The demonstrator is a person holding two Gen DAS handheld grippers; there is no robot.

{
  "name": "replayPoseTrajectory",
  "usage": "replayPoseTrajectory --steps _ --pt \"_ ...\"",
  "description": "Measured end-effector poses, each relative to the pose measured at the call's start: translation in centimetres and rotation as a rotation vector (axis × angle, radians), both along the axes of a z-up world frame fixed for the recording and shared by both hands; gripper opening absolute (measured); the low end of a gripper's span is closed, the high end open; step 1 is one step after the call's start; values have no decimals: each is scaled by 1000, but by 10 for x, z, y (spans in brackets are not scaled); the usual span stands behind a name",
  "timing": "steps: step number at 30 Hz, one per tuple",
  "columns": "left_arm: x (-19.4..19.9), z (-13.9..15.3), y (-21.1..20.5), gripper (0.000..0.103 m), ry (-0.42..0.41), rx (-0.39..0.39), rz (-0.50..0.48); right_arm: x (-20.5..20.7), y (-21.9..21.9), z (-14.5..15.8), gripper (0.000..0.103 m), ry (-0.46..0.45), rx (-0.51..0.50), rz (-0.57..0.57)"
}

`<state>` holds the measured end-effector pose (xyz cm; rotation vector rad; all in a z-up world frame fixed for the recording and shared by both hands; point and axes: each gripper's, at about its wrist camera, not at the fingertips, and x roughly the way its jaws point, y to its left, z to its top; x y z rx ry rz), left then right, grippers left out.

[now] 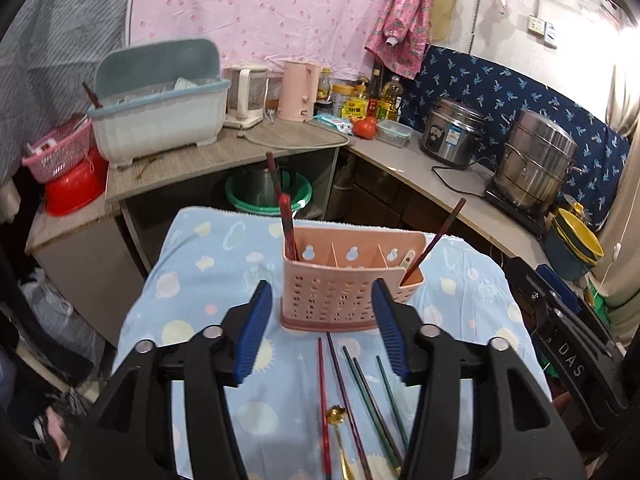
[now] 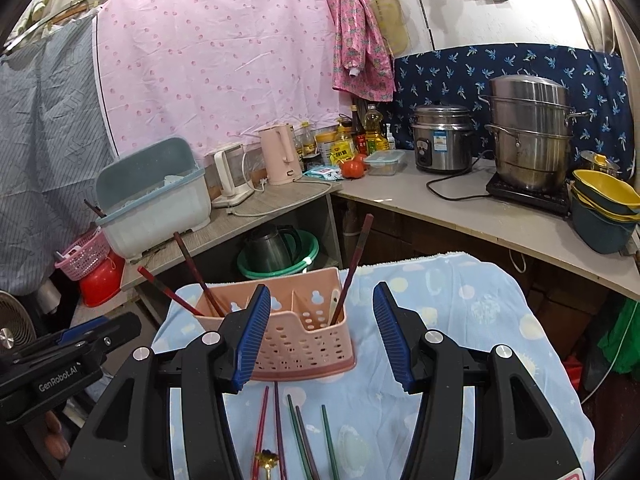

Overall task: Organize utensils
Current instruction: 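Move both open tools back down toward the remaining utensils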

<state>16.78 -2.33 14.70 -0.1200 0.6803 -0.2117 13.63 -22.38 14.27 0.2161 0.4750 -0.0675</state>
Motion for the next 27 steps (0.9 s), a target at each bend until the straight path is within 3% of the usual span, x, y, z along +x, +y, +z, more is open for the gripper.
replayPoseTrajectory --steps 12,27 --pt "-10 -37 -14 53 72 112 19 -11 7 -29 52 76 -21 7" --pt "-47 -156 -14 53 323 177 -48 -59 6 -144 52 354 9 38"
